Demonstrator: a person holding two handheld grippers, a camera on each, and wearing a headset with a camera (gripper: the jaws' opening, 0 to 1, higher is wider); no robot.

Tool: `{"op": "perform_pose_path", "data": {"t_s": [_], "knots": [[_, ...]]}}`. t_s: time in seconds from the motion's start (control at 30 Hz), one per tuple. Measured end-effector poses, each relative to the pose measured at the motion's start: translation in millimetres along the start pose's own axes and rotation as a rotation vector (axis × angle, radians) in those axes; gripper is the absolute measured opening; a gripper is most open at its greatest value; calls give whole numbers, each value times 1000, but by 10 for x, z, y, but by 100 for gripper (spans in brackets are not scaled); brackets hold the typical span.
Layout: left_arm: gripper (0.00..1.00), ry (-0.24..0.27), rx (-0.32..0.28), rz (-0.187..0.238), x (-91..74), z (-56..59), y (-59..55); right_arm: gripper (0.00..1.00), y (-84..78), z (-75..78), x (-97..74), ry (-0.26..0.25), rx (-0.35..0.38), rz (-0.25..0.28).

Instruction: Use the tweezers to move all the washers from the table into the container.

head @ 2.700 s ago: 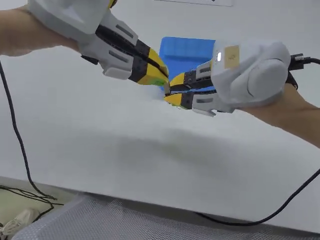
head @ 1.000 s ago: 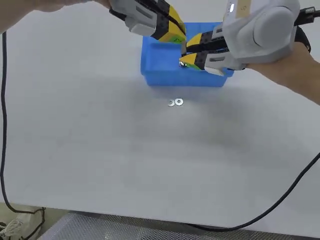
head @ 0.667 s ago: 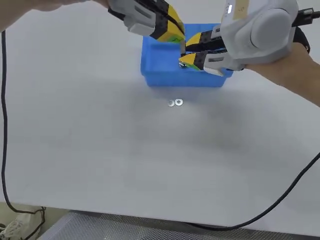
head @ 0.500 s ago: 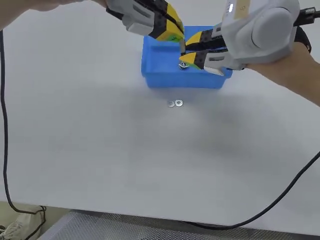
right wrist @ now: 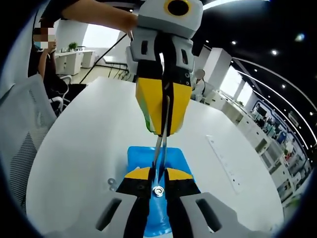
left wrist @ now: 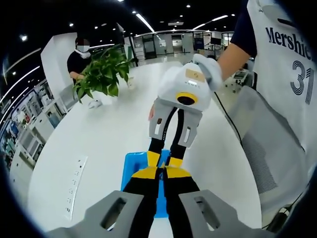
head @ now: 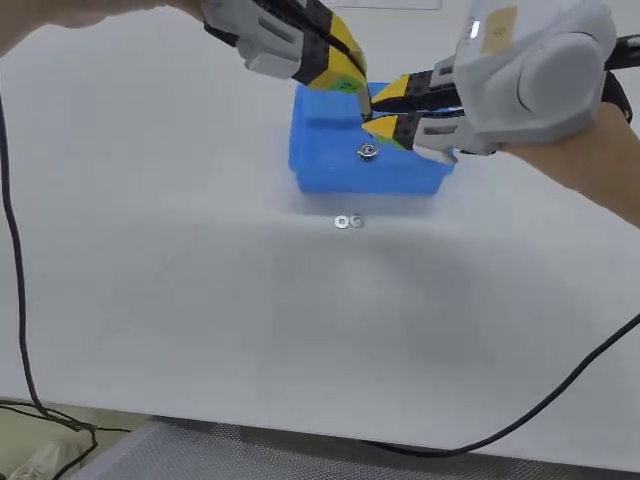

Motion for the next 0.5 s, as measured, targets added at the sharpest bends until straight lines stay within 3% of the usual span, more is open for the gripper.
{"op": "perform_pose_path", "data": {"t_s": [0.17,0.3,0.5], "knots": [[7,-11,4,5,-116,109,79,11,153,-106,-62,10,-20,23],[7,-30,13,-1,-174,260,128,11,252,-239,-88,37,-25,43],[7,-44,12,0,-178,441,123,11,285,-384,-73,70,-38,44]]}}
Point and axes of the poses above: the centre of the closed fingertips' face, and the gripper's own axes: x roughly forward along the fingers, z roughly to its right, y roughly out of its top, the point moved 5 cm from there along -x, roughly backward along the fingers, and after that the axes turned 4 degrees about z, right-handed, at the moved point
